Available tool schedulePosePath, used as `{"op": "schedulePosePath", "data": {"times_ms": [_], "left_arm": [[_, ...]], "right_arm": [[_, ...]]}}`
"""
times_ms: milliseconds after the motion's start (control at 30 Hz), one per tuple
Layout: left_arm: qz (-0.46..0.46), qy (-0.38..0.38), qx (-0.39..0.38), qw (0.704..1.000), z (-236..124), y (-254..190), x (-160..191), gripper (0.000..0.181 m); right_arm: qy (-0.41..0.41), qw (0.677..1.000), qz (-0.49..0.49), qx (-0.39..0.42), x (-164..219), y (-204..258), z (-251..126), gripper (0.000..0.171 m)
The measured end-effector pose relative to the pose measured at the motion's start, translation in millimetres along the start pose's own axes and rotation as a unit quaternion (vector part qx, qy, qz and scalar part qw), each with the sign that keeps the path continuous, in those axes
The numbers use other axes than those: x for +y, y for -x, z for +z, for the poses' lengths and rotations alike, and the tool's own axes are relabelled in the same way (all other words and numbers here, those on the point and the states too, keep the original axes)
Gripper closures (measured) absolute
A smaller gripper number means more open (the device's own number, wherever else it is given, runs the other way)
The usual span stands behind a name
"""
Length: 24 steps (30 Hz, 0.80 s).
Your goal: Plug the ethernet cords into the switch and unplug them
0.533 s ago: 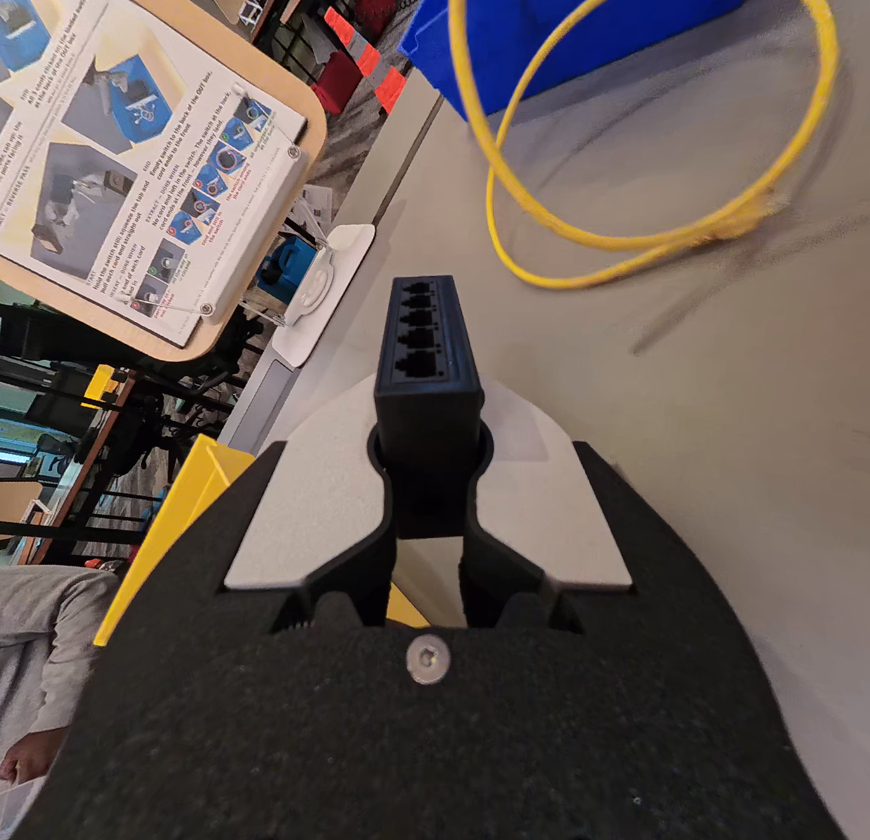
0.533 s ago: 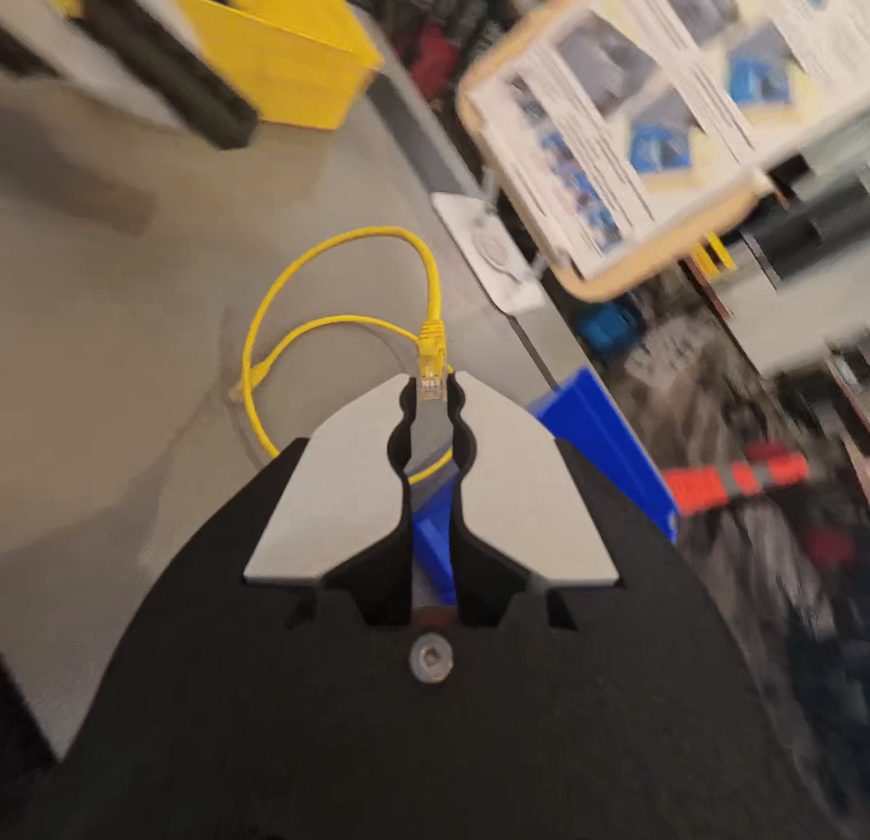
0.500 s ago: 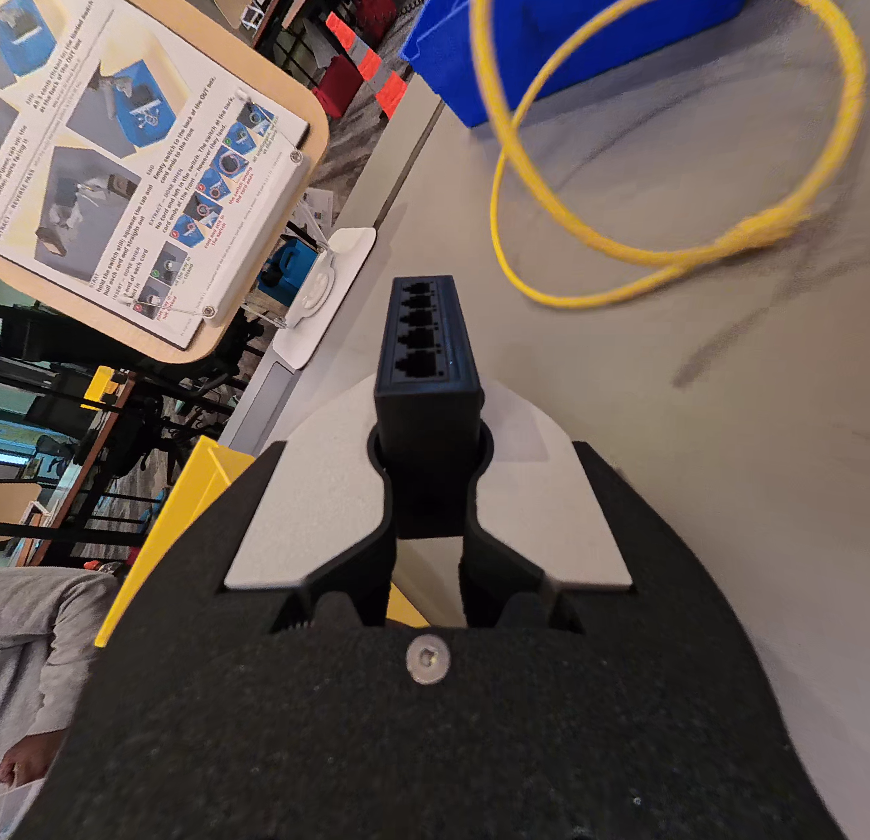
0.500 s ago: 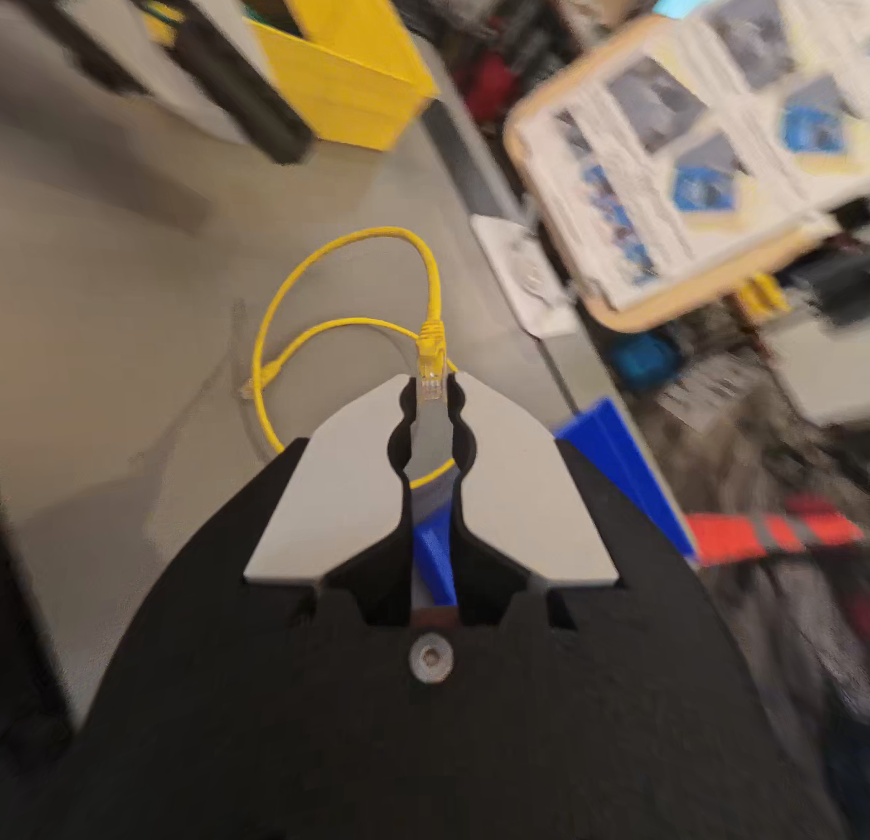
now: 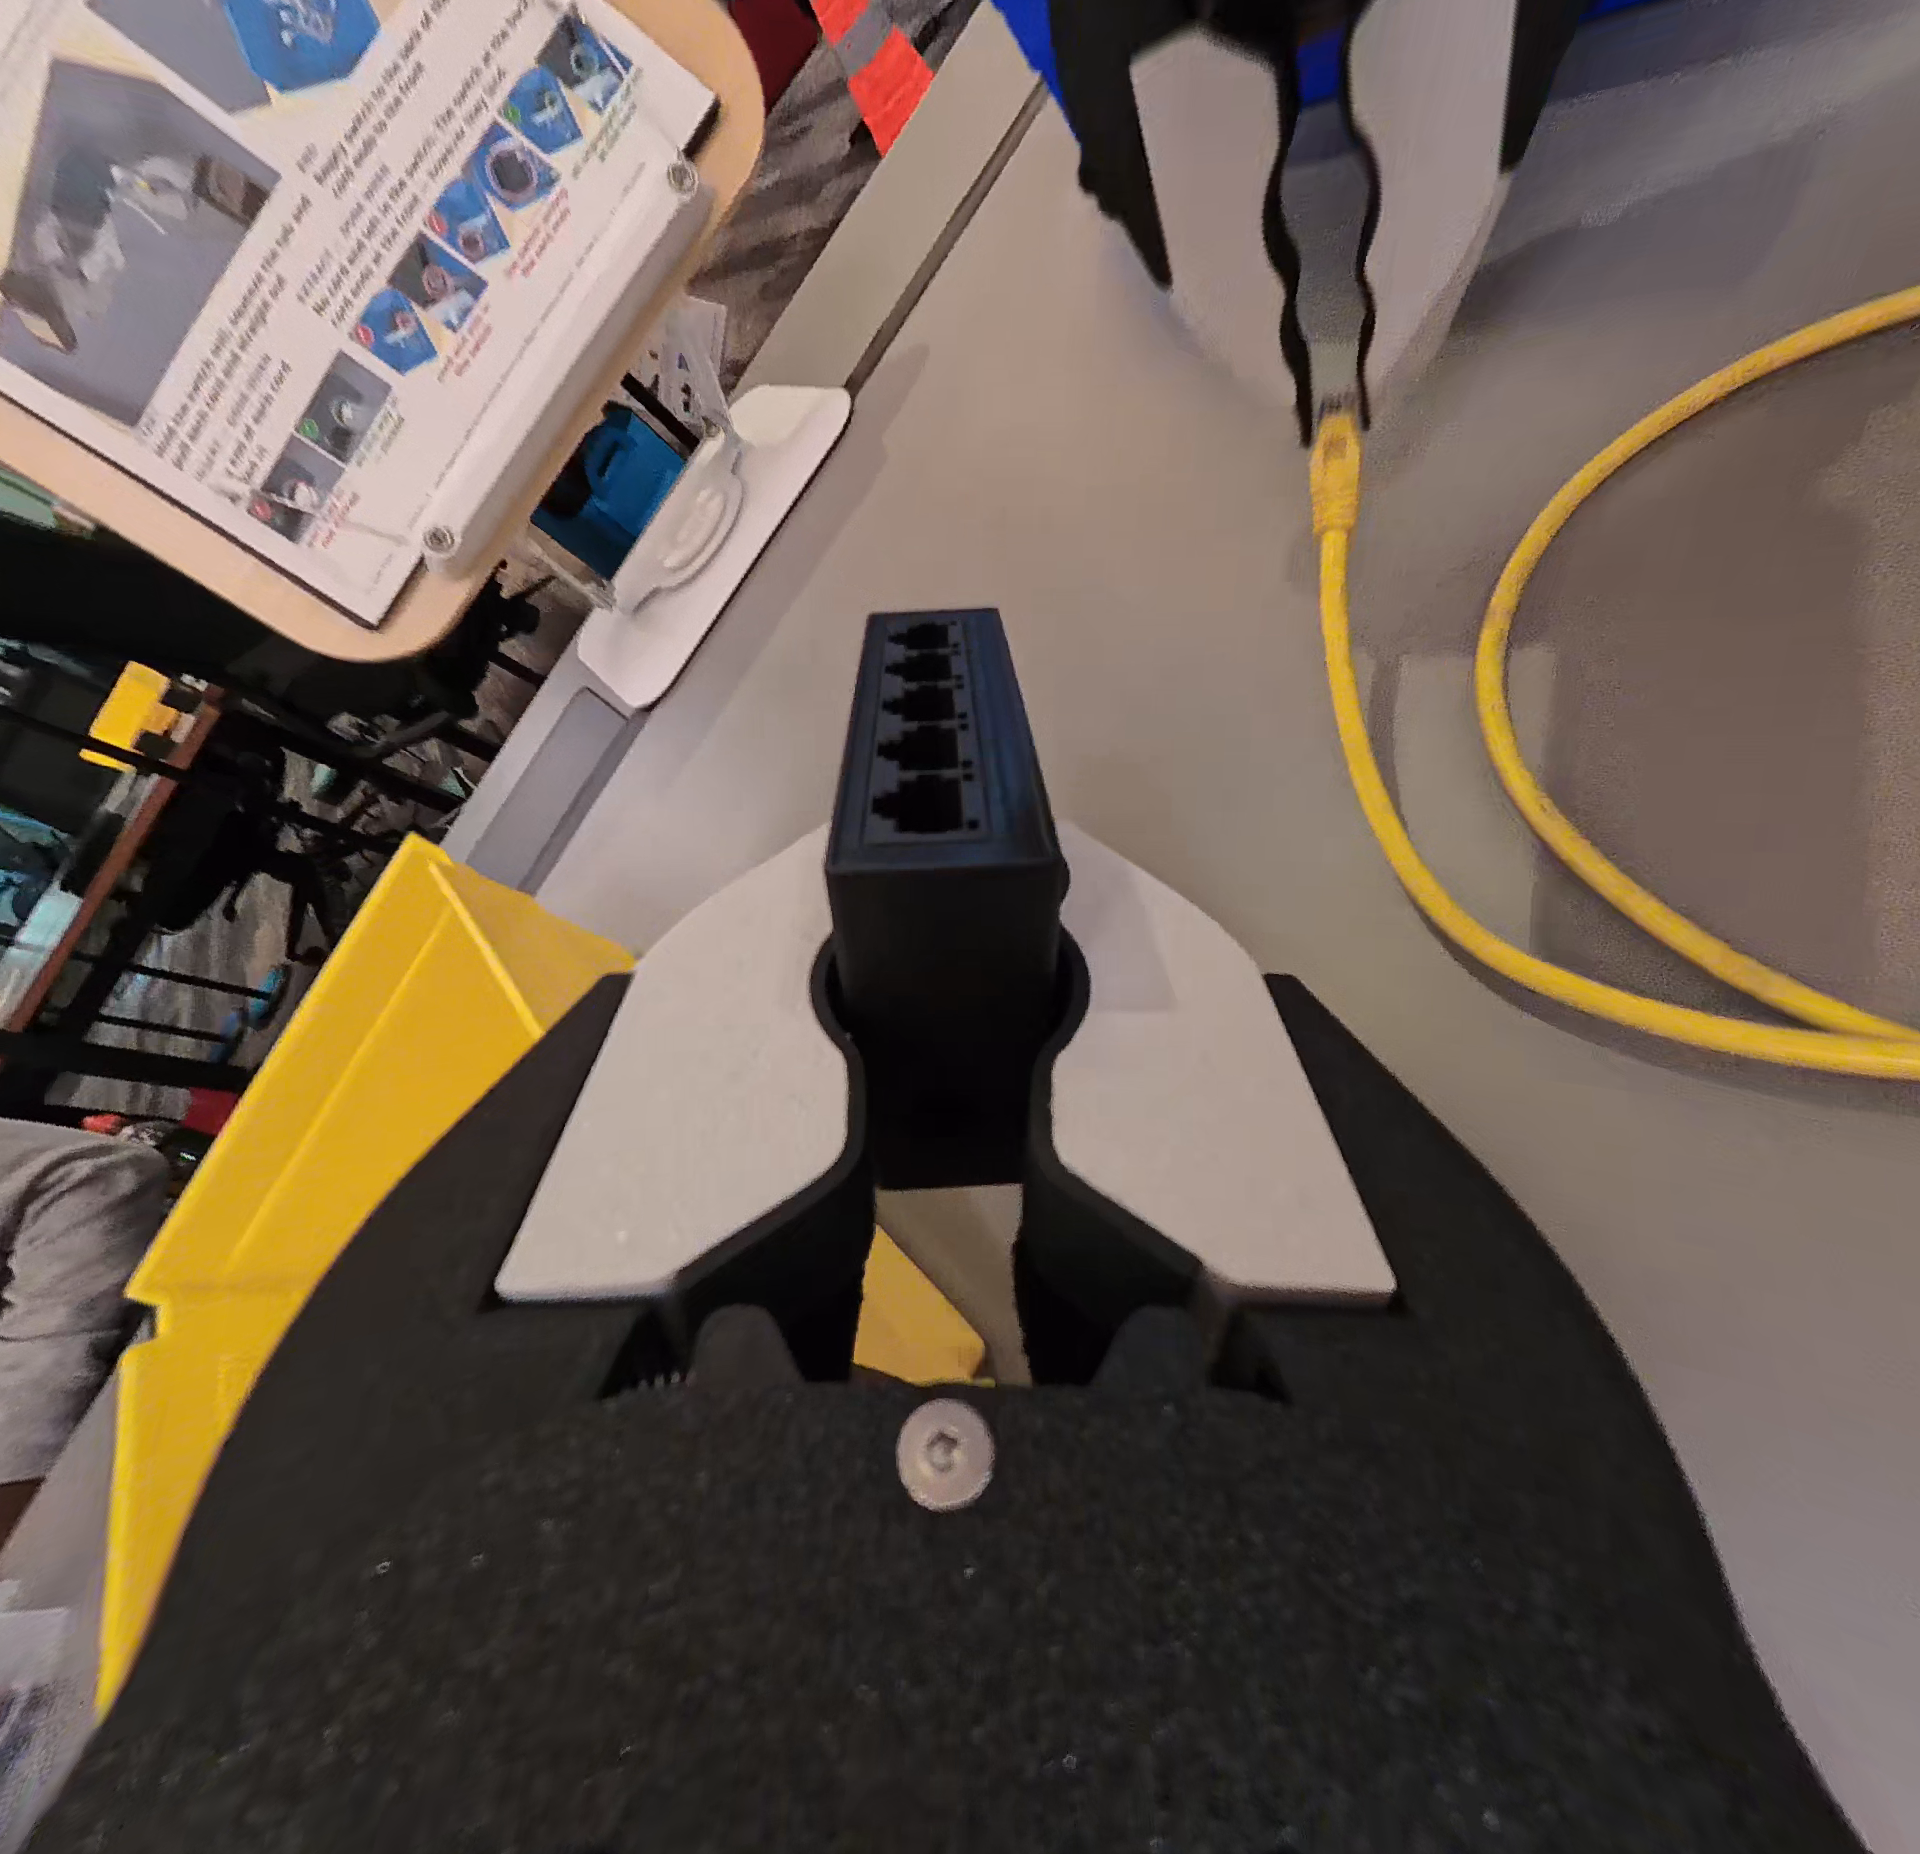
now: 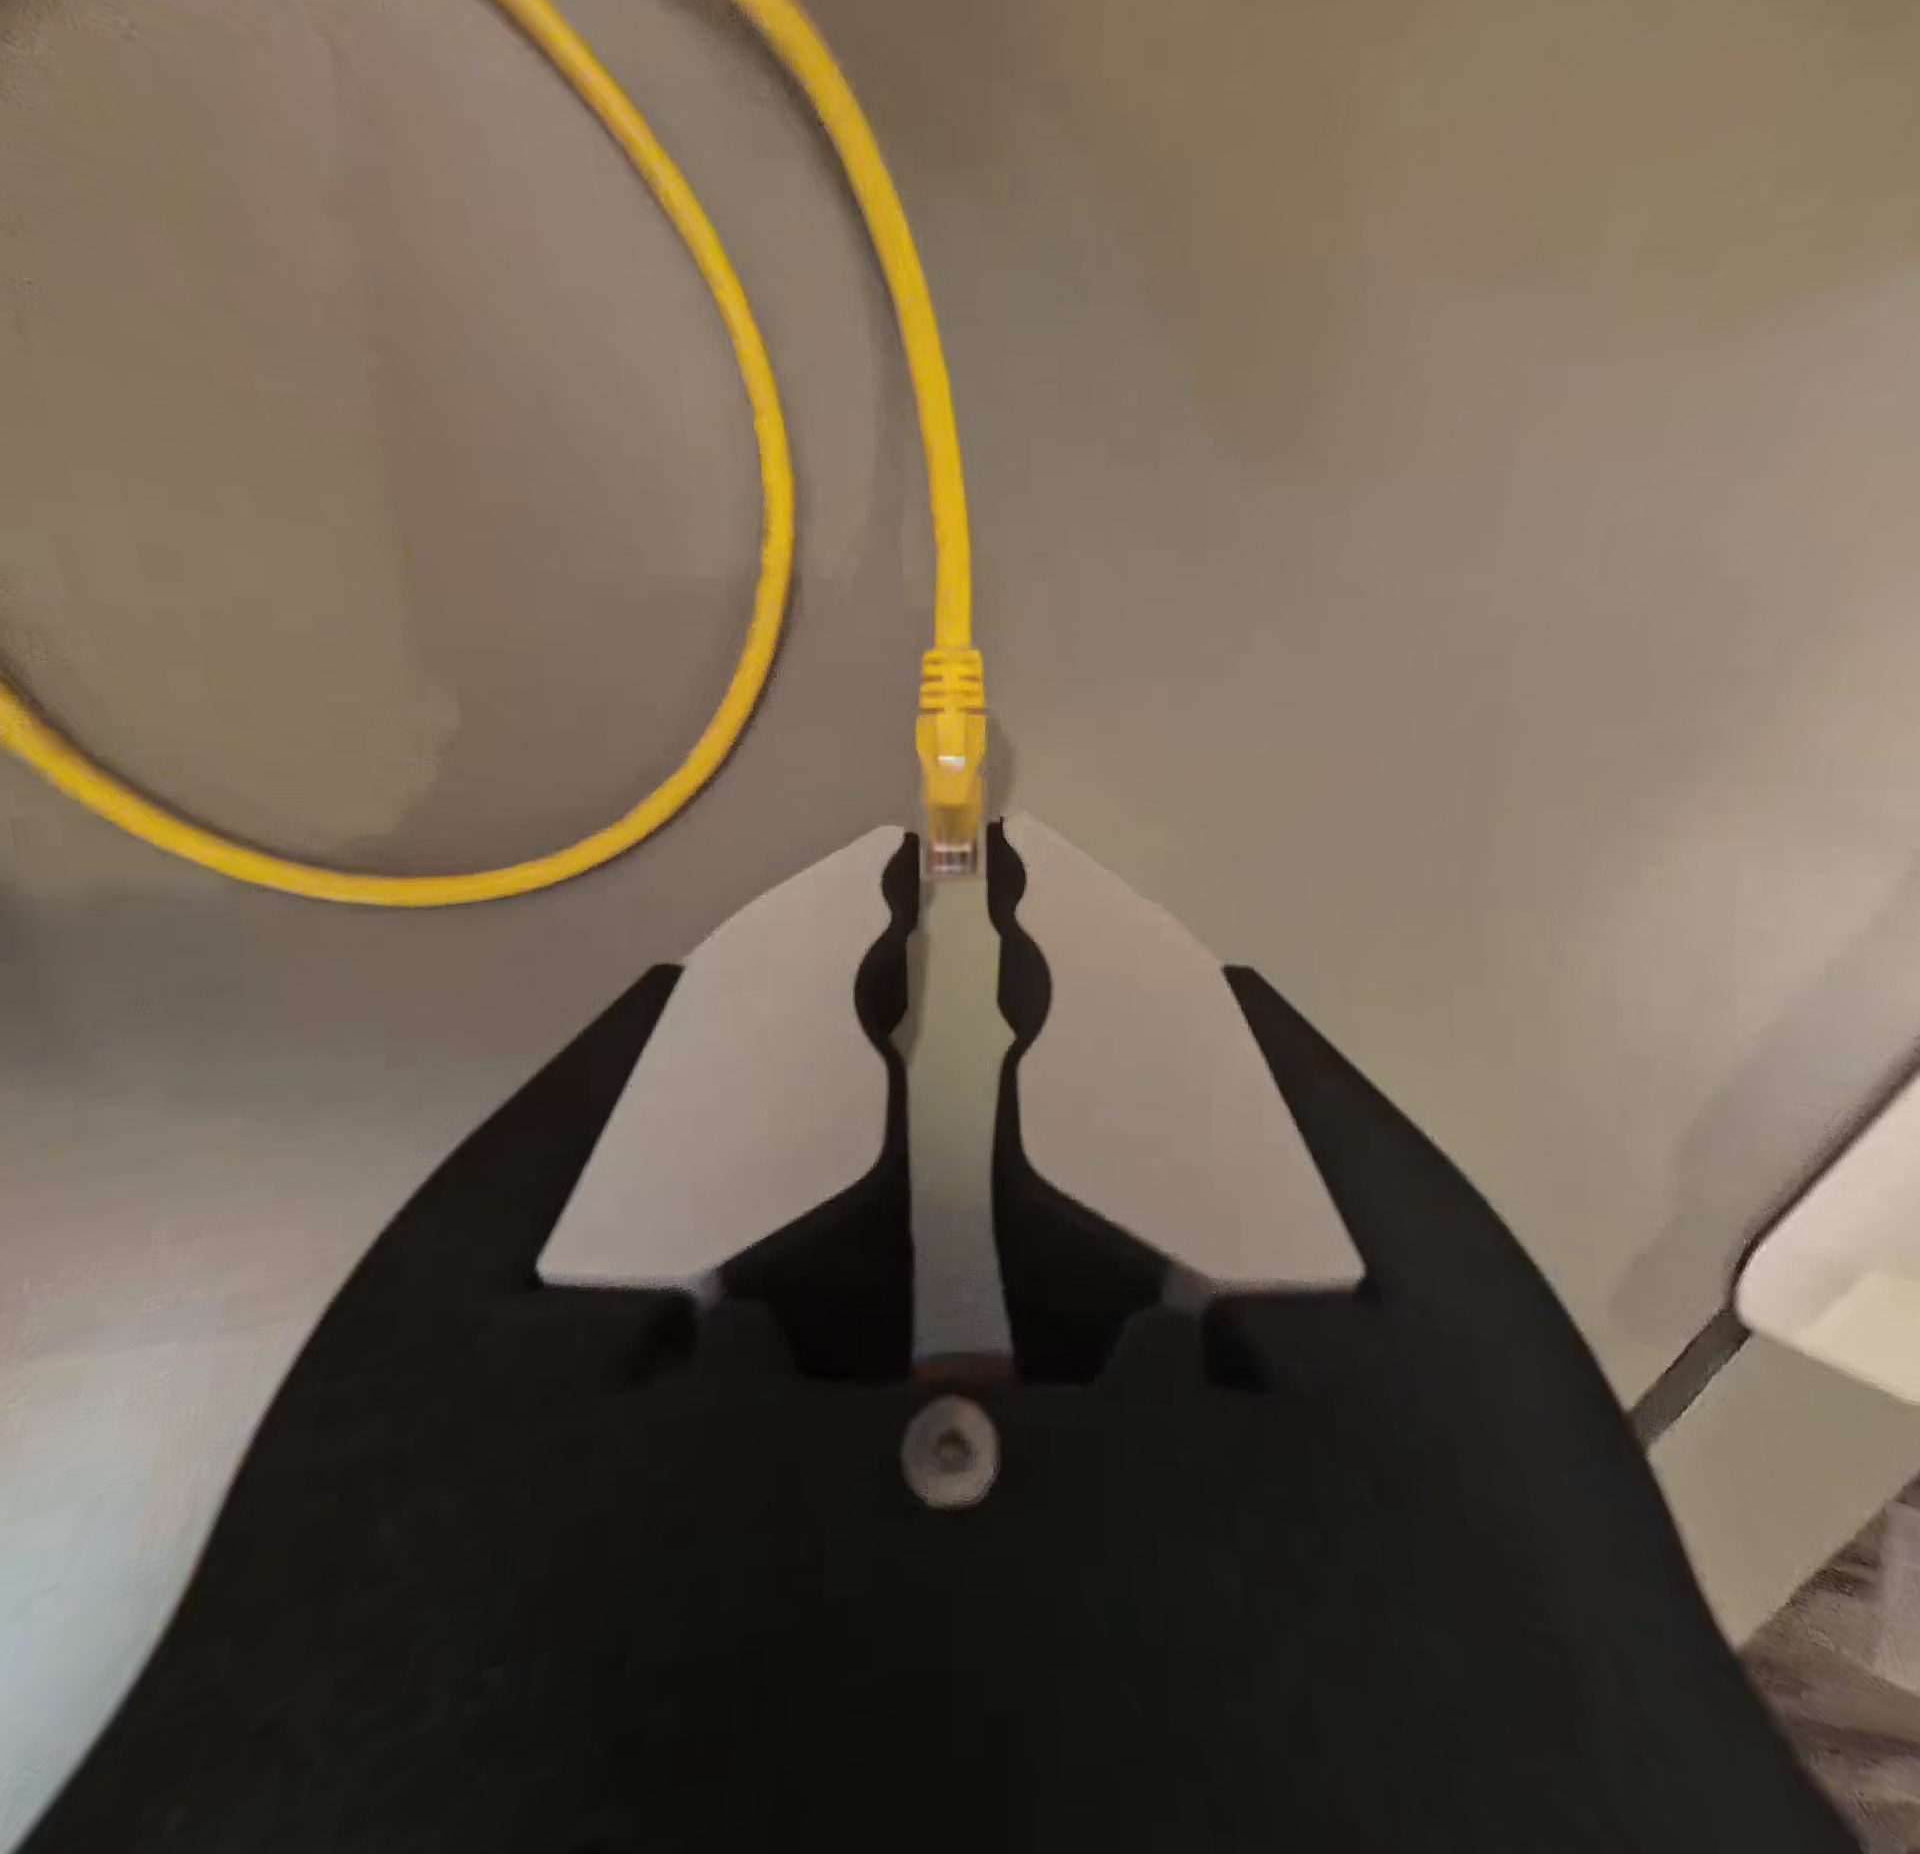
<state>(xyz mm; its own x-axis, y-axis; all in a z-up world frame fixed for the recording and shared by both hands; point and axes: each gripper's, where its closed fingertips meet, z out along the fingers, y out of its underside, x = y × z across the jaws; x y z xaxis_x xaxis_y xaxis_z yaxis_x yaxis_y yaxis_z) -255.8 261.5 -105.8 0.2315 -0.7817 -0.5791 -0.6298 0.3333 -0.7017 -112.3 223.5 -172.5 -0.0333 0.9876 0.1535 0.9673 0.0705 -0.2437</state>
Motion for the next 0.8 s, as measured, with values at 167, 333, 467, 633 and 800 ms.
{"op": "schedulePosePath", "data": {"times_ms": [167, 333, 467, 633, 800], "left_arm": [[-0.021, 0.011, -0.001, 1.0, -6.3, 2.9, 13.3, 0.152], [-0.03, 0.02, -0.003, 0.999, -12.7, 4.0, 20.3, 0.151], [-0.056, 0.019, 0.01, 0.998, -12.5, 5.4, 23.4, 0.151], [-0.065, 0.006, 0.031, 0.997, -6.3, 3.7, 15.2, 0.151], [-0.061, -0.004, 0.04, 0.997, 1.6, 1.7, 3.7, 0.151]], "right_arm": [[0.088, 0.993, -0.024, 0.07, 7.1, -38.4, 19.4, 0.138], [-0.01, 0.953, 0.219, 0.209, -9.1, -57.9, -31.0, 0.124], [-0.107, 0.871, 0.4, 0.265, -12.2, -21.1, -37.1, 0.131], [-0.077, 0.806, 0.472, 0.348, 31.5, -17.0, -27.5, 0.135], [-0.086, 0.819, 0.48, 0.302, 1.6, -7.3, -30.7, 0.135]]}}
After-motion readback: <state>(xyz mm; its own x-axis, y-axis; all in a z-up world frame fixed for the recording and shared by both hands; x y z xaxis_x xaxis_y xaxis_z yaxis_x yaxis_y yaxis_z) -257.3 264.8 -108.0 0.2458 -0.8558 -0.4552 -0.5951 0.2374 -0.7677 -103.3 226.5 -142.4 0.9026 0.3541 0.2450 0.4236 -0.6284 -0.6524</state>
